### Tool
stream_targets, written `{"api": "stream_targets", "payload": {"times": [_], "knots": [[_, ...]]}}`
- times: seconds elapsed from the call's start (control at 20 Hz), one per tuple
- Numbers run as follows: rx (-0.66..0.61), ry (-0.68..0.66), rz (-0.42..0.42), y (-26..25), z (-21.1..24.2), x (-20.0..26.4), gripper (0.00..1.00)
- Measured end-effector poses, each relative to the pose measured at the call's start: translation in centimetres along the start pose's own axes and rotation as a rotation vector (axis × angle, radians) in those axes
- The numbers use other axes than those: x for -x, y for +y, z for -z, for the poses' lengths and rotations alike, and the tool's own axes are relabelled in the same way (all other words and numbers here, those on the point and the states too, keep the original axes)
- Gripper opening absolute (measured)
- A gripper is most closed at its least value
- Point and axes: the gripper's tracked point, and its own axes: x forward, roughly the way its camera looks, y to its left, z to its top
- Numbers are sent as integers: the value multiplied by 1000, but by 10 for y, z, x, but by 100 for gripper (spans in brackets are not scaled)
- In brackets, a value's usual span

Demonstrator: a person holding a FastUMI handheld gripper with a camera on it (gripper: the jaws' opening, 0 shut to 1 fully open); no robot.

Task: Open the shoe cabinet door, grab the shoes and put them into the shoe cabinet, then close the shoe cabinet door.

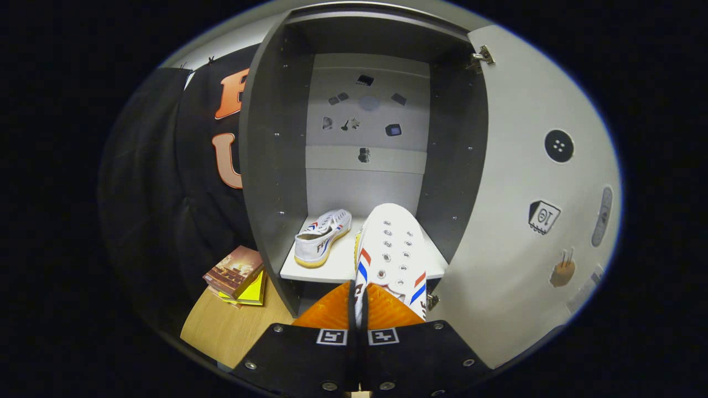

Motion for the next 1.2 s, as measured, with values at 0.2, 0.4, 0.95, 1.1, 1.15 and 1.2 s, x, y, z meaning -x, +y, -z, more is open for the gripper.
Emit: {"api": "stream_targets", "payload": {"times": [0.2,0.4,0.95,1.1,1.15,1.2], "knots": [[25,13,-4,-6,-20,-62,0],[32,56,-17,-17,-36,-129,0],[76,165,-21,-10,1,-251,0],[77,175,-43,-6,3,-261,0],[73,171,-40,-7,2,-262,0],[74,173,-43,-8,3,-261,0]]}}
